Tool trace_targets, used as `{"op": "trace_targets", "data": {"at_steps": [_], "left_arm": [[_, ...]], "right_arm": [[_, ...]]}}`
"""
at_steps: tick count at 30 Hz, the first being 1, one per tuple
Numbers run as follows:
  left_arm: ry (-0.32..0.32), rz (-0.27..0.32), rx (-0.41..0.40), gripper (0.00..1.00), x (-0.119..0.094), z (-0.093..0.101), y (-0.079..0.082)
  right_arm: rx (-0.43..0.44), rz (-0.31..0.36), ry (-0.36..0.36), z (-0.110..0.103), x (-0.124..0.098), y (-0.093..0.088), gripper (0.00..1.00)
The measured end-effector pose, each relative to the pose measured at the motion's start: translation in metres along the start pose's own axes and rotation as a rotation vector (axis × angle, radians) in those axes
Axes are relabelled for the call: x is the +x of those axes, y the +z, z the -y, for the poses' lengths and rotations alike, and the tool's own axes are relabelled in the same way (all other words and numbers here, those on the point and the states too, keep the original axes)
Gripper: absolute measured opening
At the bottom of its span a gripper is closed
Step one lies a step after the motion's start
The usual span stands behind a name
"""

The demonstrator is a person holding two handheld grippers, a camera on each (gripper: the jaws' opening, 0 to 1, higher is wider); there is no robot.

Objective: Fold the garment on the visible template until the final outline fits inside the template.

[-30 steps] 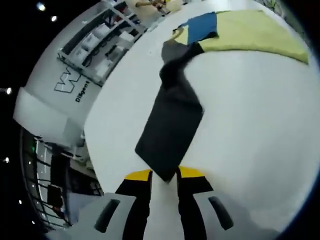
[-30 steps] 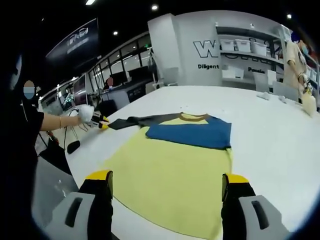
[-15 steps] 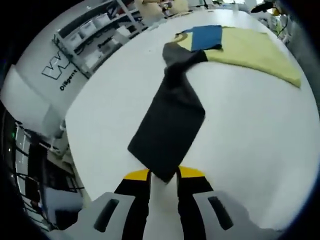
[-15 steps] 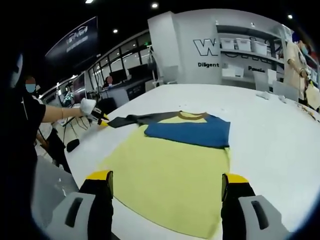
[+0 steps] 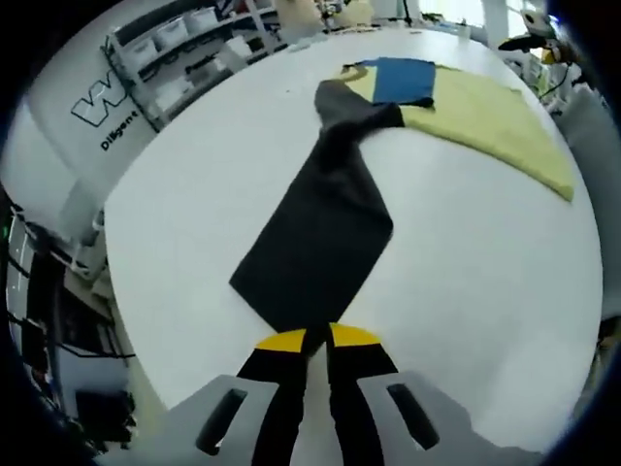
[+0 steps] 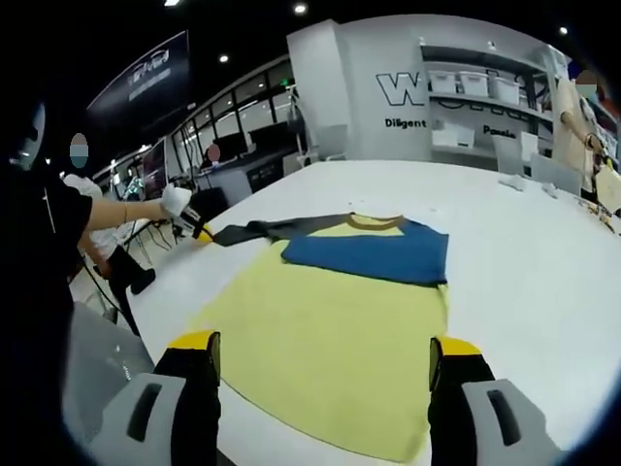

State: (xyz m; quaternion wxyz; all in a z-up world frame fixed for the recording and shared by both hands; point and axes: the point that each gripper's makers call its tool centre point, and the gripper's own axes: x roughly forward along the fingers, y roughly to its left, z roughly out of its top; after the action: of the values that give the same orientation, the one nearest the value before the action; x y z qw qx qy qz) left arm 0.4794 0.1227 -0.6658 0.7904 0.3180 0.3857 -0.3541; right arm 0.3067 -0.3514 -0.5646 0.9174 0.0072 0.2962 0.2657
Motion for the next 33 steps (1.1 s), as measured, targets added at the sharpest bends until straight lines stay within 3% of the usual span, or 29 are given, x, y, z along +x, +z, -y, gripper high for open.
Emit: {"op": "trace_targets", "data": {"at_steps": [4,6,9,12,18,25,33], "left_arm": [[-0.008,-0.004,-0.033,0.05,0.0005,-0.0003,-0.0008],[-0.023,-0.005,-0.100,0.04,0.0012,0.0014,-0.0021],[-0.022,-0.010,-0.100,0.03,0.0017,-0.0009,-0.0019],[-0.025,-0.044,-0.174,0.03,0.0019,-0.0007,-0.0028],[-0.021,-0.058,-0.176,0.01,0.0028,-0.0012,-0.0026],[0.005,-0.070,-0.125,0.00,0.0037,-0.0037,-0.0025],[0.041,-0.075,-0.141,0.00,0.0030,-0.0059,-0.0030]], "right_arm": [[0.000,-0.007,0.012,-0.0024,0.0012,-0.0015,0.87],[0.000,-0.010,0.013,-0.0025,0.0013,-0.0024,0.86],[0.002,-0.012,0.015,-0.0029,0.0016,-0.0030,0.86],[0.003,-0.015,0.018,-0.0031,0.0024,-0.0034,0.86],[0.005,-0.019,0.022,-0.0046,0.0039,-0.0050,0.86],[0.016,-0.015,0.014,-0.0033,0.0028,-0.0059,0.85],[0.006,-0.003,0.009,-0.0039,-0.0013,-0.0014,0.85]]}}
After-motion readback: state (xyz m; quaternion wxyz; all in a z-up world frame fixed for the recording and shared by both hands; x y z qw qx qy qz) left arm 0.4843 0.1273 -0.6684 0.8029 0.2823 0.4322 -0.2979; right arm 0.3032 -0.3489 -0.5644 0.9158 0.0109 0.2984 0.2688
